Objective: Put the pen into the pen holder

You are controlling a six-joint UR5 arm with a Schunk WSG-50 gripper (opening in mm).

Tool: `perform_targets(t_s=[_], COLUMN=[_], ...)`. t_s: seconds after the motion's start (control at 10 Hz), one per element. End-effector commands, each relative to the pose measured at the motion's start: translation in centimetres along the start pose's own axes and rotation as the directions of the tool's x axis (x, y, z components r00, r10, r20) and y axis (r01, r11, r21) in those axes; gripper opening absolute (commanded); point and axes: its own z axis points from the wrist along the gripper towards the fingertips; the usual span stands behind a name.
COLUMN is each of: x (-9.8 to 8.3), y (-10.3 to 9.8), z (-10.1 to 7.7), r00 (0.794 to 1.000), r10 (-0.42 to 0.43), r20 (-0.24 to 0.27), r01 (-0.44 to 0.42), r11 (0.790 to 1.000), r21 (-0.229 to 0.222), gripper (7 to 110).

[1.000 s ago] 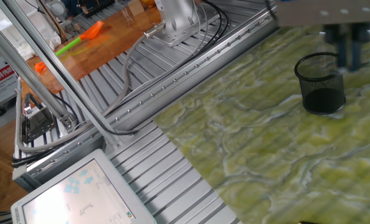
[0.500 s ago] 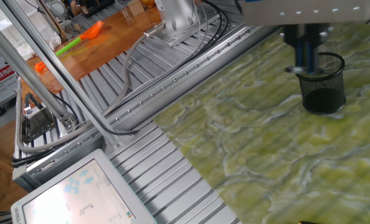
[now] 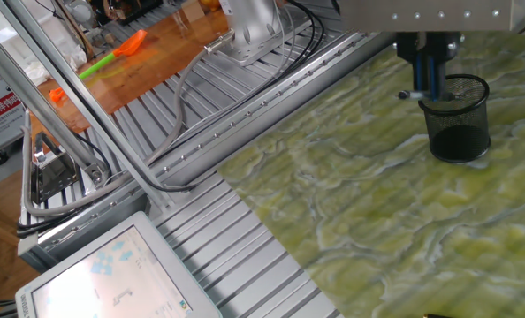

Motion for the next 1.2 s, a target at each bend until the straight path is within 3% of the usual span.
perform_targets(t_s=[0.0, 0.1, 0.2, 0.3, 0.4, 0.5, 0.6, 0.8, 0.9, 1.0, 1.1], x=[-1.4, -0.6, -0.2, -0.8, -1.9, -2.1, -1.6, -2.4, -1.9, -0.6, -0.1], y=[2.1, 1.3, 1.2, 1.7, 1.3, -0.7, -2.4, -7.3, -9.9, -11.5, -12.9], z=[-0.3, -0.2, -0.2, -0.3, -0.3, -0.3, -0.6, -3.2, -3.9, -3.7, -3.3], r00=[0.993, 0.993, 0.989, 0.986, 0.978, 0.977, 0.984, 0.987, 0.990, 0.990, 0.986], r10=[0.109, 0.118, 0.150, 0.164, 0.201, 0.193, 0.163, 0.133, 0.097, 0.090, 0.075], r20=[0.047, 0.017, 0.000, 0.018, 0.064, 0.086, 0.068, 0.086, 0.106, 0.108, 0.150], r01=[-0.104, -0.117, -0.150, -0.162, -0.197, -0.195, -0.167, -0.135, -0.099, -0.092, -0.077], r11=[0.990, 0.992, 0.987, 0.984, 0.978, 0.981, 0.984, 0.991, 0.995, 0.996, 0.997], r21=[-0.092, -0.056, -0.050, -0.074, -0.067, 0.009, 0.065, 0.024, 0.018, 0.014, 0.006], gripper=[7, 7, 7, 7, 7, 7, 7, 7, 7, 7, 7])
